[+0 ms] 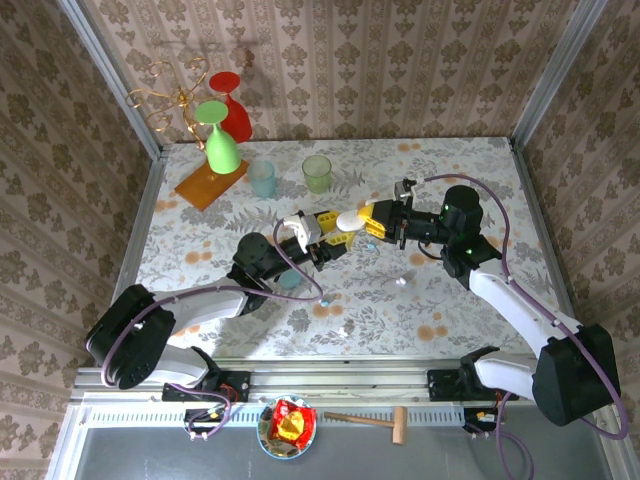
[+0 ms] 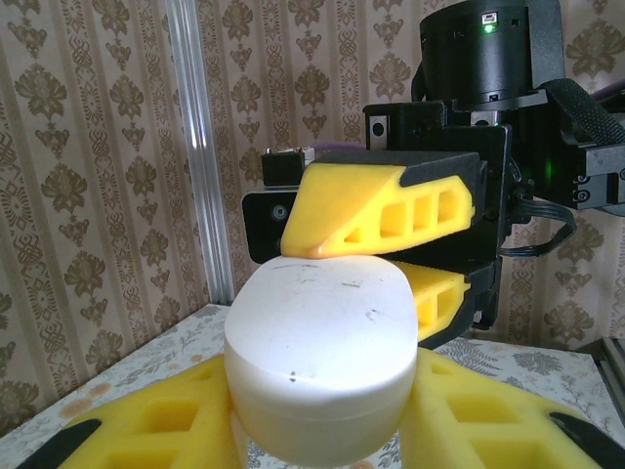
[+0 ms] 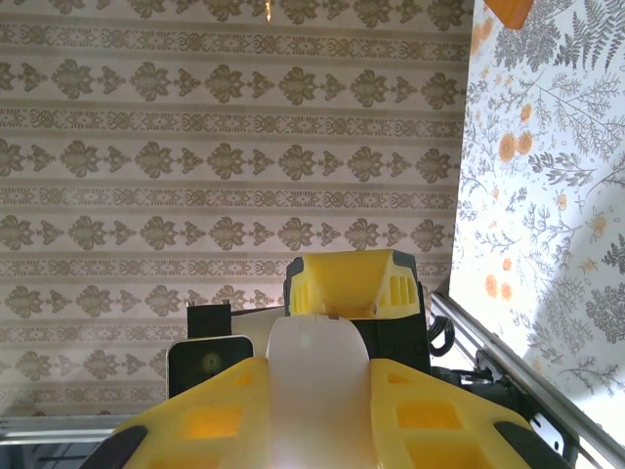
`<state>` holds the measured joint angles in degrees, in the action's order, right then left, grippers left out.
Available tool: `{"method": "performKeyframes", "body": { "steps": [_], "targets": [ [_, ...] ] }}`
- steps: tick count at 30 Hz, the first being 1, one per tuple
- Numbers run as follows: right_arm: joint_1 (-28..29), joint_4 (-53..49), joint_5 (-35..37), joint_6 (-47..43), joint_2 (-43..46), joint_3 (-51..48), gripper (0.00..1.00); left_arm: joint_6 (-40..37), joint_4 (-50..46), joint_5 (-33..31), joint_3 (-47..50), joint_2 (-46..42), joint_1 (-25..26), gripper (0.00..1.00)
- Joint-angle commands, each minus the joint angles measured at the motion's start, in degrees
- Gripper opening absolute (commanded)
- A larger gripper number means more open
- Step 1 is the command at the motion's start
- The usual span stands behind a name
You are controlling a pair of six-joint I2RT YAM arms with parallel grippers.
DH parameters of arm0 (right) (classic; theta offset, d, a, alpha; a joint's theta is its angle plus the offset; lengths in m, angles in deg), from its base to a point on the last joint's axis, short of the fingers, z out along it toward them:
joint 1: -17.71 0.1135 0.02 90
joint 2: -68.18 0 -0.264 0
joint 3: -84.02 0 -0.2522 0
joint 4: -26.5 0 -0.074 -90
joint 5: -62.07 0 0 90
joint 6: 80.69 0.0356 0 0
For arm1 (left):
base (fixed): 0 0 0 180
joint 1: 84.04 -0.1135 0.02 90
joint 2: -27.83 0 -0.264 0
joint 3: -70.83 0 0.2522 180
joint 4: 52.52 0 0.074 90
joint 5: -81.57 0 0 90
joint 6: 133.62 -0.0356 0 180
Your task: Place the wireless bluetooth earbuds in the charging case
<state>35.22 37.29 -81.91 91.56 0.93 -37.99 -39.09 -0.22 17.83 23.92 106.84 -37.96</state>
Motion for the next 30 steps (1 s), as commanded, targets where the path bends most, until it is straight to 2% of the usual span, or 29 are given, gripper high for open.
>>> {"method": "performKeyframes", "body": {
  "steps": [1, 6, 10, 13, 17, 22, 30],
  "targets": [
    [0.51, -1.01, -0.88, -0.92, 0.36, 1.82, 0.24, 0.4, 1.29, -0.11, -1.26, -1.22, 0.04, 0.33],
    [0.43, -7.38, 0.73, -7.37, 1.63, 3.32, 0.65, 2.96, 1.31, -0.44, -0.53, -1.87, -1.12, 0.29],
    [0.55, -20.25, 2.65, -21.02, 3.13, 7.2, 0.85, 6.73, -0.93, 1.51, 0.01, -3.85, -3.44, 0.27],
    [1.15, -31.5, 5.41, -36.26, 3.95, 10.61, 0.9, 8.63, -5.23, 3.59, -0.13, -6.46, -5.01, 0.27],
    [3.21, -39.24, 10.4, -49.25, 4.54, 13.42, 0.94, 9.07, -11.93, 5.87, -0.76, -10.07, -6.18, 0.27],
    [6.86, -41.95, 13.94, -53.42, 2.37, 17.36, 0.94, 8.02, -17.29, 6.73, -1.56, -13.24, -6.25, 0.27],
    [8.32, -41.28, 16.72, -53.08, 0.54, 18.57, 0.93, 9.59, -16.49, 7.95, -2.27, -13.3, -6.22, 0.27]
  ]
}}
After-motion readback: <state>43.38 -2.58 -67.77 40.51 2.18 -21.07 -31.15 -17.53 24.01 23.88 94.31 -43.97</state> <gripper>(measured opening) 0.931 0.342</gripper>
